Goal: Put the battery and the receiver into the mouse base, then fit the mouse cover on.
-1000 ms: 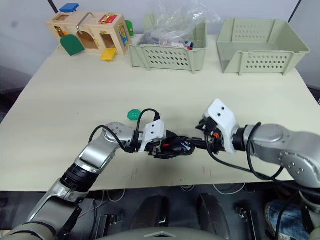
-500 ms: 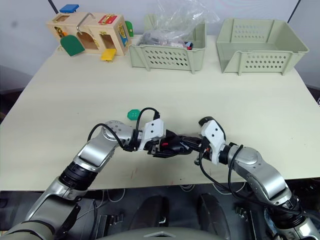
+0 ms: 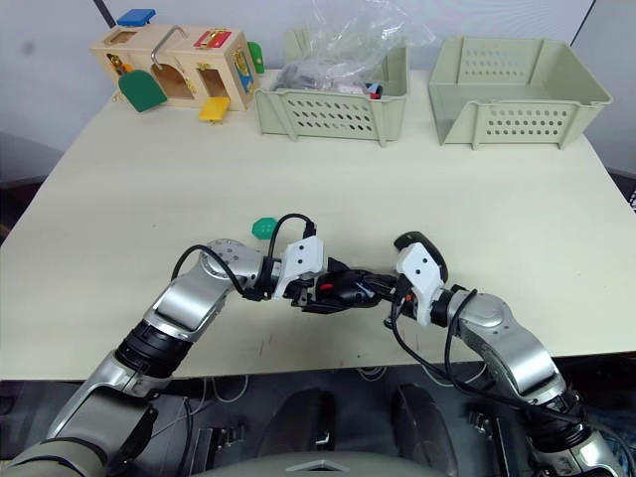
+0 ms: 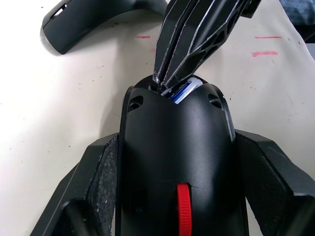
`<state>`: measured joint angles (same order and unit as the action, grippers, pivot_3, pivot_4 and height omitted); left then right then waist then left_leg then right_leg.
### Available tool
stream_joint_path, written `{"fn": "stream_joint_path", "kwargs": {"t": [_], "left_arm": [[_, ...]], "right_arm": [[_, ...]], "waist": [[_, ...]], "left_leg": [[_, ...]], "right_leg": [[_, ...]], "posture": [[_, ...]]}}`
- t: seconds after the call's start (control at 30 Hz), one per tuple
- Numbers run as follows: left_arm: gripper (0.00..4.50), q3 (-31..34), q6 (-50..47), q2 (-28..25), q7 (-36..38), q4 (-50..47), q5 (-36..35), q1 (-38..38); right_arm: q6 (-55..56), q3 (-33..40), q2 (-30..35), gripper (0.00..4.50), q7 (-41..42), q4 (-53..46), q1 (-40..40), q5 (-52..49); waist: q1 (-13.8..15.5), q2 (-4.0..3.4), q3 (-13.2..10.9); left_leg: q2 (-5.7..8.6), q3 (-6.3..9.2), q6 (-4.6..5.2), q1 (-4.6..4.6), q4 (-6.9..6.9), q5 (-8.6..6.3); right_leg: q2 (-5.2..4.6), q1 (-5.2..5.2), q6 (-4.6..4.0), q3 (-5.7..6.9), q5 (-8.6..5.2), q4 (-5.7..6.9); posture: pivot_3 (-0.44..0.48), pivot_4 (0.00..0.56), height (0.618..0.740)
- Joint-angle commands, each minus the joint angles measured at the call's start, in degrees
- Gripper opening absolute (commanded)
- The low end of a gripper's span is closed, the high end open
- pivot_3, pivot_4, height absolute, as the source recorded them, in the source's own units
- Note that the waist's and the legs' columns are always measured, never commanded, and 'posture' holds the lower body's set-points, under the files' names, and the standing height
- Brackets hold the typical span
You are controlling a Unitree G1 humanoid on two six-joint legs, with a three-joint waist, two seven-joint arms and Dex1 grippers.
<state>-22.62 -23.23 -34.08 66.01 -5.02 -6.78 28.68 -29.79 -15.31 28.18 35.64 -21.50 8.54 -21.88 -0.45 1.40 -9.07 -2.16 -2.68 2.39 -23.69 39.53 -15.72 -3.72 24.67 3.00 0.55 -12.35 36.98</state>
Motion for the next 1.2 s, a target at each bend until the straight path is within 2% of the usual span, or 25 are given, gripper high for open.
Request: {"fn": "stream_joint_path", "kwargs": {"t": [0.03, 0.47, 0.6, 0.7, 0.77, 0.83, 0.87, 0.93, 1.0, 1.07, 1.2], "left_arm": [[2.96, 0.3, 0.4, -0.4, 0.2, -0.3, 0.5, 0.5], [2.96, -0.1, 0.1, 0.3, -0.4, -0.2, 0.7, 0.8], [2.96, 0.0, 0.1, 0.6, -0.5, -0.1, 1.0, 0.7], [2.96, 0.0, 0.1, 0.7, -0.6, -0.1, 1.1, 0.7], [2.96, 0.0, 0.2, 0.8, -0.6, 0.0, 1.1, 0.7], [2.96, 0.0, 0.3, 0.9, -0.6, 0.2, 1.1, 0.7], [2.96, 0.1, 0.3, 0.9, -0.6, 0.2, 1.1, 0.7], [2.96, 0.1, 0.5, 0.9, -0.5, 0.6, 1.2, 0.8], [2.96, 0.1, 0.8, 1.0, -0.4, 1.1, 1.2, 0.9], [2.96, 0.2, 1.0, 1.0, -0.3, 1.4, 1.2, 1.0], [2.96, 0.3, 1.2, 0.9, -0.3, 1.5, 1.2, 0.9]], "right_arm": [[-3.5, -0.2, -0.1, 0.06, -0.1, 0.7, 0.4, 0.4], [-13.1, 1.7, -1.7, 0.06, -0.8, 3.0, 1.1, -1.3], [-10.8, 7.9, -2.6, 0.06, 1.1, -3.1, 0.9, -7.1], [-12.1, 11.7, 0.2, 0.06, 3.4, -8.3, -0.1, -11.4], [-12.4, 14.1, 2.3, 0.62, 4.2, -11.2, -1.4, -13.2], [-11.8, 16.6, 5.7, 1.63, 6.2, -14.2, -4.0, -14.3], [-11.7, 17.4, 6.6, 1.81, 6.7, -15.0, -4.8, -14.8], [-11.0, 19.9, 9.1, 2.8, 8.5, -17.2, -7.5, -16.1], [-10.8, 24.0, 11.6, 3.44, 10.6, -19.9, -10.8, -18.5], [-9.6, 28.3, 13.8, 4.44, 12.7, -21.9, -14.7, -19.9], [-6.8, 35.2, 15.6, 4.44, 15.8, -24.3, -21.8, -21.6]], "waist": [[0.0, 0.0, 0.0], [0.0, 0.01, 0.1], [0.2, 0.0, 0.1], [0.2, -0.03, 0.1], [0.2, -0.03, 0.1], [0.4, -0.03, 0.1], [0.5, -0.03, 0.1], [0.7, -0.03, 0.1], [0.9, -0.06, 0.1], [1.2, -0.04, 0.1], [1.3, -0.05, 0.1]], "left_leg": [[0.0, 0.0, 0.0, 0.01, 0.0, 0.0], [0.0, -0.01, -0.01, 0.16, 0.0, 0.0], [0.0, 0.0, -0.01, 0.16, 0.0, 0.0], [0.0, 0.0, -0.01, 0.09, 0.0, 0.0], [0.0, 0.0, -0.01, 0.1, 0.0, 0.0], [0.0, 0.03, -0.01, 0.1, 0.0, 0.0], [0.0, 0.03, -0.01, 0.11, 0.0, 0.0], [0.0, 0.01, -0.01, 0.09, 0.0, 0.0], [0.01, 0.0, -0.01, 0.11, 0.01, 0.0], [0.0, 0.01, -0.01, 0.1, 0.01, 0.0], [-0.01, 0.01, -0.01, 0.15, 0.02, 0.0]], "right_leg": [[0.0, 0.0, 0.0, 0.0, 0.0, 0.0], [0.02, -0.11, -0.02, -0.02, 0.01, 0.09], [0.01, -0.13, -0.02, -0.03, 0.01, 0.08], [0.0, -0.09, -0.01, -0.03, 0.01, 0.06], [0.0, -0.09, -0.01, -0.04, 0.01, 0.06], [0.01, -0.09, -0.01, -0.01, 0.01, 0.06], [0.01, -0.09, -0.02, -0.01, 0.01, 0.06], [0.01, -0.1, -0.02, 0.01, 0.0, 0.05], [0.0, -0.1, -0.01, -0.04, 0.01, 0.06], [0.01, -0.11, -0.01, -0.03, 0.01, 0.05], [0.02, -0.14, -0.01, -0.04, 0.01, 0.04]], "posture": [[0.0, 0.15, 0.74], [0.0, 0.15, 0.74], [0.0, 0.15, 0.74], [0.0, 0.15, 0.74], [0.0, 0.15, 0.74], [0.0, 0.15, 0.74], [0.0, 0.15, 0.74], [0.0, 0.15, 0.74], [0.0, 0.15, 0.74], [0.0, 0.15, 0.74], [0.0, 0.15, 0.74]]}}
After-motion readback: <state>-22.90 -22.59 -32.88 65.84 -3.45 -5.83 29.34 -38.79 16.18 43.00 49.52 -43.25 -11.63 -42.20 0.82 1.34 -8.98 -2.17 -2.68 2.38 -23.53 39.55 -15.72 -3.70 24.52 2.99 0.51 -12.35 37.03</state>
